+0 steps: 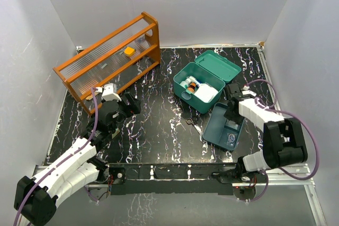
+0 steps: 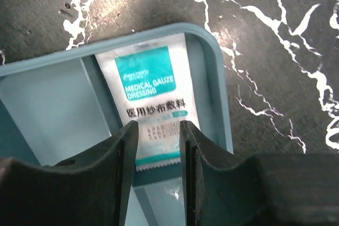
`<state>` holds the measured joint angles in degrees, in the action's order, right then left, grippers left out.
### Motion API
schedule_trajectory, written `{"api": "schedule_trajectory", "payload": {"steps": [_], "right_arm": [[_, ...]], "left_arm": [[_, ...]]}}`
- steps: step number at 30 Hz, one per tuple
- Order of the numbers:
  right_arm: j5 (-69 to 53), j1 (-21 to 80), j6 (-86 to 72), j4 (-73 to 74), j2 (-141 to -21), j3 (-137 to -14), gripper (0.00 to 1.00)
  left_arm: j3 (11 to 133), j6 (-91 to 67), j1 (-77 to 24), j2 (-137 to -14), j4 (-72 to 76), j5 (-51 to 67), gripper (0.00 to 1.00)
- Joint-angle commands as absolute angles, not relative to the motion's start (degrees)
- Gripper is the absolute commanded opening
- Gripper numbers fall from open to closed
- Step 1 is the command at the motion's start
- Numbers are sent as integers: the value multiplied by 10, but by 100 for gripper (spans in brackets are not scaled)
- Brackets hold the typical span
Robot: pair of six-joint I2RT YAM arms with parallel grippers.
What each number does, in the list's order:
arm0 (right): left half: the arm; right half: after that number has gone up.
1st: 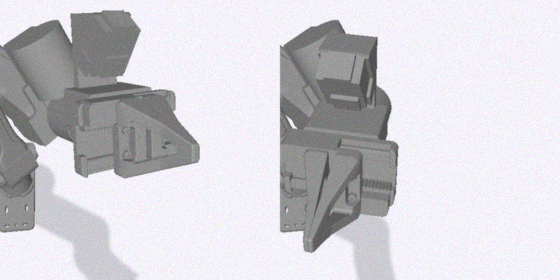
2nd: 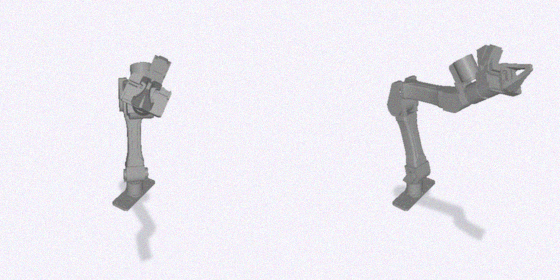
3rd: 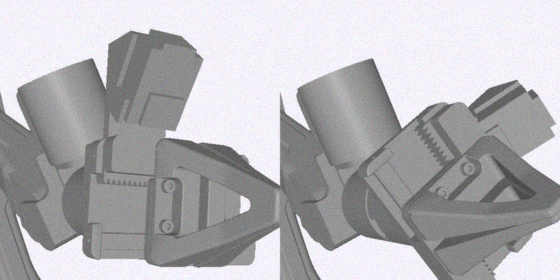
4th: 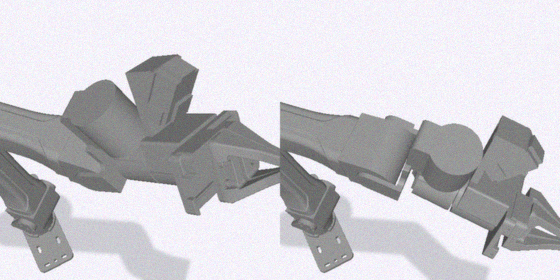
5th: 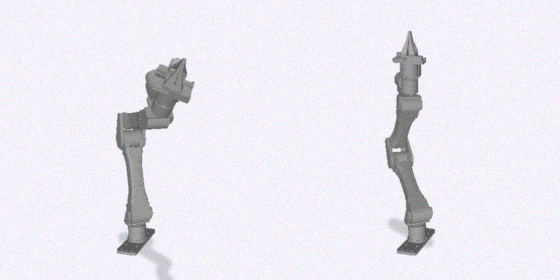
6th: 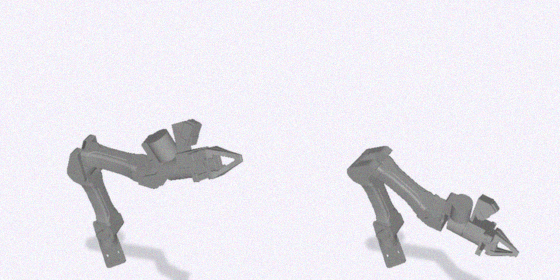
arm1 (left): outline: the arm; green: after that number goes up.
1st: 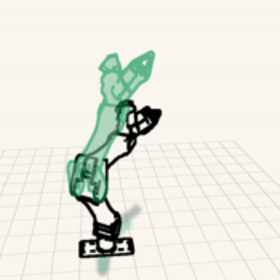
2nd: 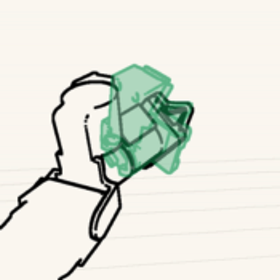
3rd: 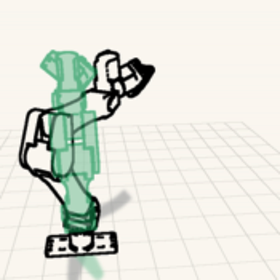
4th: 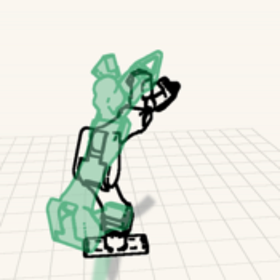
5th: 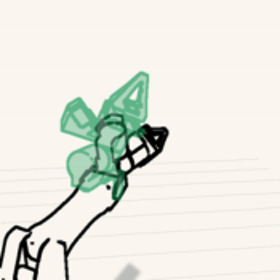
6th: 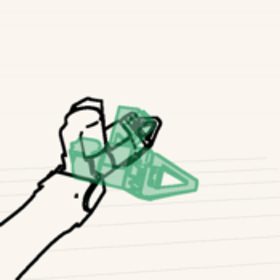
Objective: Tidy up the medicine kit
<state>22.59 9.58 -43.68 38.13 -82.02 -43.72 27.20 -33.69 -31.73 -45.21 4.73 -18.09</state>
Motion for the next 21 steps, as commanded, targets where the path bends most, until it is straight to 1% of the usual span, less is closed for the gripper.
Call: {"api": "schedule_trajectory", "payload": {"steps": [1,6,9,12,13,16,19,21], "right_arm": [[250,93,-453,438,-746,-473,37],[197,105,-450,469,-666,-476,41],[176,138,-472,497,-633,-474,43],[171,205,-506,500,-613,-470,46],[175,245,-523,499,-609,-469,47],[191,323,-547,487,-609,-468,46],[201,377,-539,453,-613,-465,46],[188,398,-506,415,-621,-460,46]], "left_arm": [[277,-339,-318,-452,62,-177,85],[282,-339,-318,-461,64,-171,85],[283,-340,-318,-466,64,-169,85],[285,-340,-318,-469,66,-167,85],[286,-340,-317,-470,66,-166,85],[288,-340,-318,-471,63,-166,85],[288,-339,-318,-468,61,-167,85],[289,-339,-318,-466,59,-167,85]]}}
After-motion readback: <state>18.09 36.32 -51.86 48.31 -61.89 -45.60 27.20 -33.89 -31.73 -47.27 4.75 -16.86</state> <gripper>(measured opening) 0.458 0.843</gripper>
